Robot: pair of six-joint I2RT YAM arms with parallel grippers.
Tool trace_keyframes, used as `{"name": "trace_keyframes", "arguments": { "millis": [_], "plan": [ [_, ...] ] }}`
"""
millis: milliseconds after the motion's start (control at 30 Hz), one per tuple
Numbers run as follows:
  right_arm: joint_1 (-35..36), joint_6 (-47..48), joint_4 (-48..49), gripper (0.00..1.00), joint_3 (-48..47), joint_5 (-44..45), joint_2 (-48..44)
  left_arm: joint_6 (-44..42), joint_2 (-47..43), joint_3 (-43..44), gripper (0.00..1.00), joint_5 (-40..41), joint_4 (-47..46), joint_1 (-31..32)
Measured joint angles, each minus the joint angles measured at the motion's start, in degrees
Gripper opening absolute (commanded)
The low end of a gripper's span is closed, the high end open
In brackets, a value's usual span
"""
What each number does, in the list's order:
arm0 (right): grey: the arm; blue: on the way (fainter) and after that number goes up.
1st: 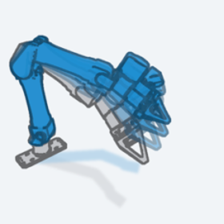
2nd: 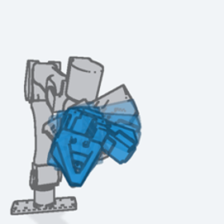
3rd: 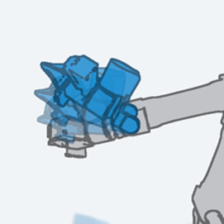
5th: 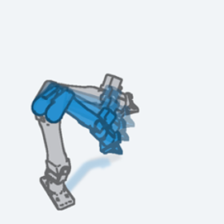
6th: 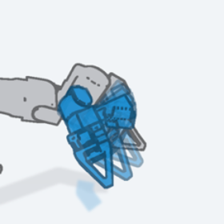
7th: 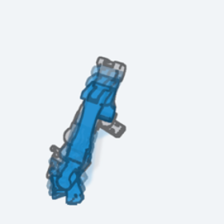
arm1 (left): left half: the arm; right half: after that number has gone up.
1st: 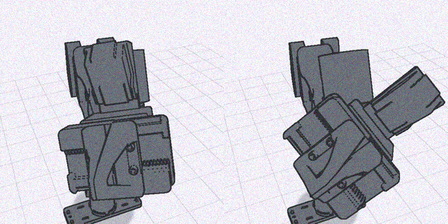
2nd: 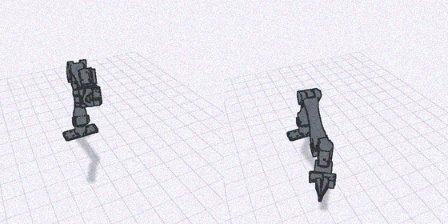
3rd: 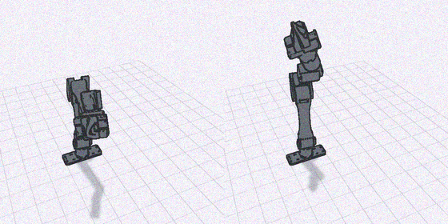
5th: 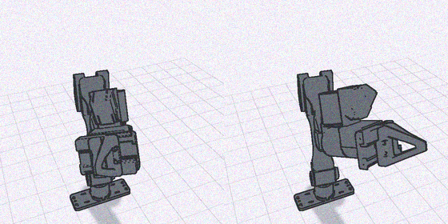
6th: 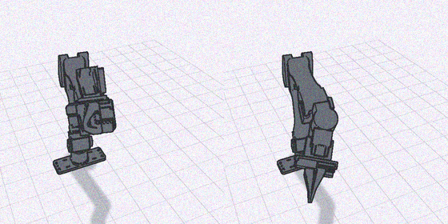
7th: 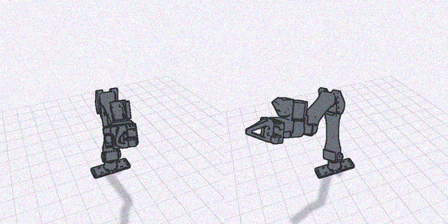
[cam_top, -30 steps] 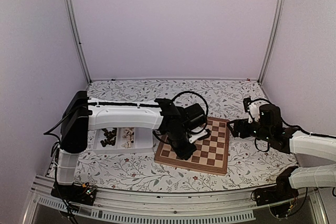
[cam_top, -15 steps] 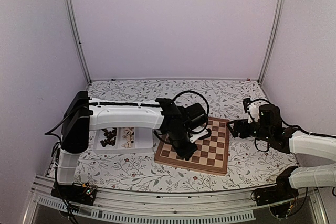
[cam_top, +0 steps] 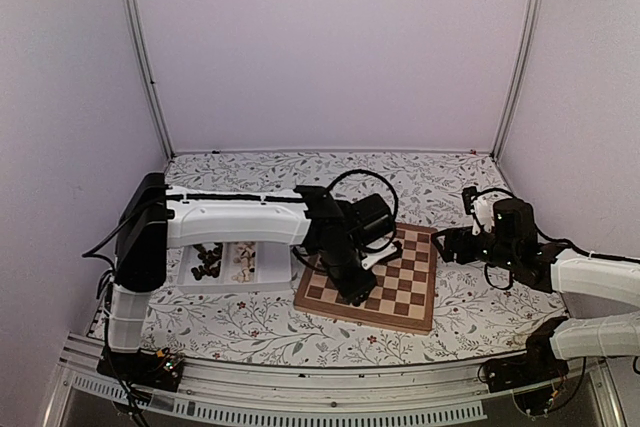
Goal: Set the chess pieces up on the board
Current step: Place the chess piece on the chessboard, then pick up the chess piece from the storage box.
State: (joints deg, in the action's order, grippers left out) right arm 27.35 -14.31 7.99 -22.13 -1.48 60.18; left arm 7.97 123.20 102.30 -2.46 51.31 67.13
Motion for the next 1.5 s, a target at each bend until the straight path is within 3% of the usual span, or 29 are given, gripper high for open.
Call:
{"name": "trace_keyframes", "arguments": {
  "millis": [133, 333, 500, 633, 733, 900, 1167, 1500],
  "plan": [
    [0.0, 0.0, 0.0, 0.85, 0.0, -0.2, 0.0, -1.6, -4.7, -0.6, 0.56, 3.8, -0.4, 0.0],
    [0.0, 0.3, -0.2, 0.85, 0.0, -0.5, -0.9, -2.2, -23.2, -8.1, 0.59, 11.9, -5.3, -1.7],
    [0.0, 0.4, -1.2, 0.84, -1.5, -1.5, -2.5, 0.8, -34.6, -17.9, 0.58, 16.9, -8.3, -11.6],
    [0.0, 0.5, -2.3, 0.83, -3.9, -3.1, -2.4, 4.3, -39.0, -29.5, 0.52, 18.2, -9.2, -20.2],
    [0.0, 0.6, -2.4, 0.82, -4.7, -3.8, -1.9, 6.8, -41.3, -37.9, 0.5, 17.1, -9.1, -26.0],
    [0.0, 1.5, -2.3, 0.81, -4.7, -4.0, -0.2, 10.0, -43.9, -44.5, 0.49, 14.5, -9.2, -32.5],
    [0.0, 2.2, -1.2, 0.8, -3.9, -4.8, 1.2, 12.6, -47.0, -47.9, 0.44, 11.8, -9.2, -40.2],
    [0.0, 2.7, -0.5, 0.8, -3.9, -4.9, 1.2, 12.8, -42.4, -48.4, 0.46, 8.1, -10.2, -45.7]
  ]
}}
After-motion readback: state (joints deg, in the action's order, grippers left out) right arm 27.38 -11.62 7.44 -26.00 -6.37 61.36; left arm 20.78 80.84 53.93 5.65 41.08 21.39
